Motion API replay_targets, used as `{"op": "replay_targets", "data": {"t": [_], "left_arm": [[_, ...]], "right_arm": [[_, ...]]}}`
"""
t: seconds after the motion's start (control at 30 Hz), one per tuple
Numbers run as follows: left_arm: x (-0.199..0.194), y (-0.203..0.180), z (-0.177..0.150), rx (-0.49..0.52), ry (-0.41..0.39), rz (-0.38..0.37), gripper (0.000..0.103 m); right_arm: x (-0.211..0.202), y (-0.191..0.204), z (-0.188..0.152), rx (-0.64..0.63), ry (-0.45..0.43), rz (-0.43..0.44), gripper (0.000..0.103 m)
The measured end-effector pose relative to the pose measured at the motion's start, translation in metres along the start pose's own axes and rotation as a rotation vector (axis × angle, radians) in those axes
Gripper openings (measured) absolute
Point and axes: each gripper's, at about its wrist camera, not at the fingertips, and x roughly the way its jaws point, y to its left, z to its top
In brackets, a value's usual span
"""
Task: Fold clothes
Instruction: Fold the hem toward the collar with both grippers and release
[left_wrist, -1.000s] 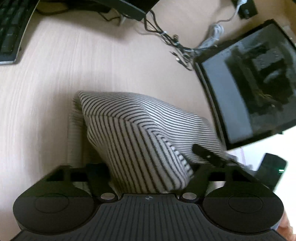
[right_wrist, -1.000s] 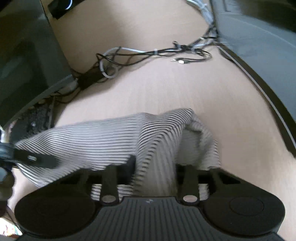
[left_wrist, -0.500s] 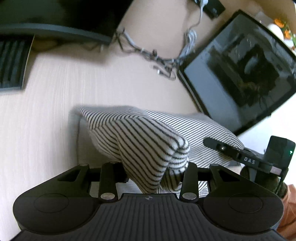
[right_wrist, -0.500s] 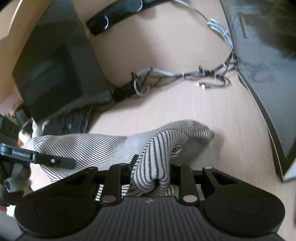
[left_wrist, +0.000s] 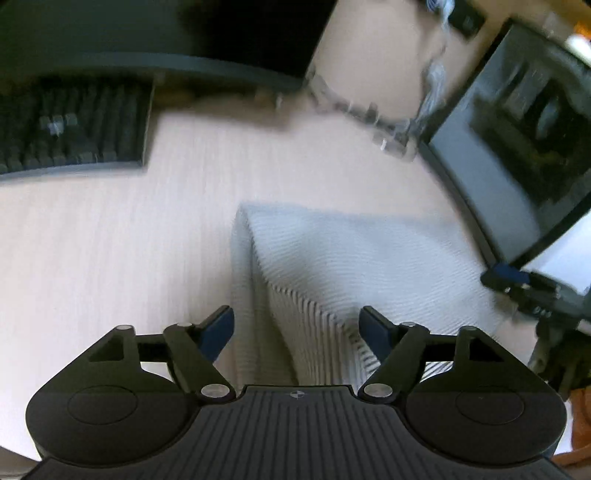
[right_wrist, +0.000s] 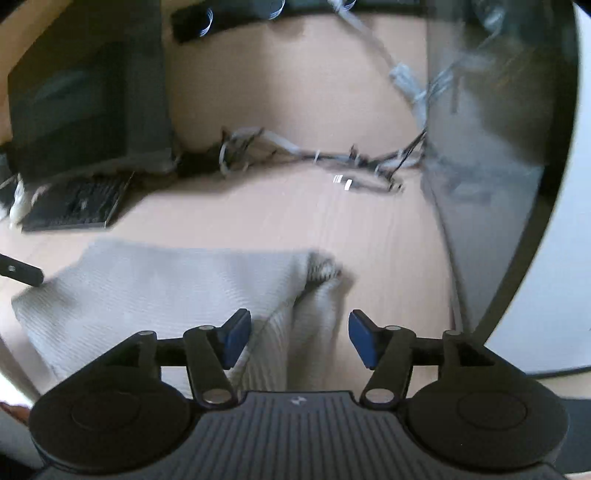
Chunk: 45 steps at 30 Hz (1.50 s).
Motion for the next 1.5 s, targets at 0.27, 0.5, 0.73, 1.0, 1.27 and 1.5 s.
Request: {"op": "replay_targets", "data": {"t": [0.27, 0.5, 0.73, 1.0, 1.27, 1.5], "left_arm": [[0.037, -0.025, -0.015, 0.0, 0.15, -0.193, 0.079], [0.066, -0.012, -0.008, 0.045, 0.158, -0.157, 0.068], [0.104, -0.025, 0.037, 0.199, 0.069, -0.056, 0.071], [0.125, -0.015, 0.067, 0.237, 0.057, -0.125, 0.085], [0.129, -0.011, 0.088, 0.155, 0.002, -0.168, 0.092], [0.083, -0.037, 0.057, 0.168, -0.005, -0.268, 0.078]], "right_arm": [[0.028, 0.022, 0.023, -0.036, -0.034, 0.131, 0.04], [0.064, 0.029, -0.003, -0.063, 0.043, 0.073, 0.043], [0.055, 0.063, -0.006, -0.024, 0.053, 0.029, 0.084], [0.048, 0.109, -0.009, 0.126, 0.094, 0.031, 0.103], [0.017, 0.127, 0.016, 0.17, 0.056, 0.073, 0.103], [0.01, 0.074, 0.037, 0.012, 0.018, -0.121, 0.035]]}}
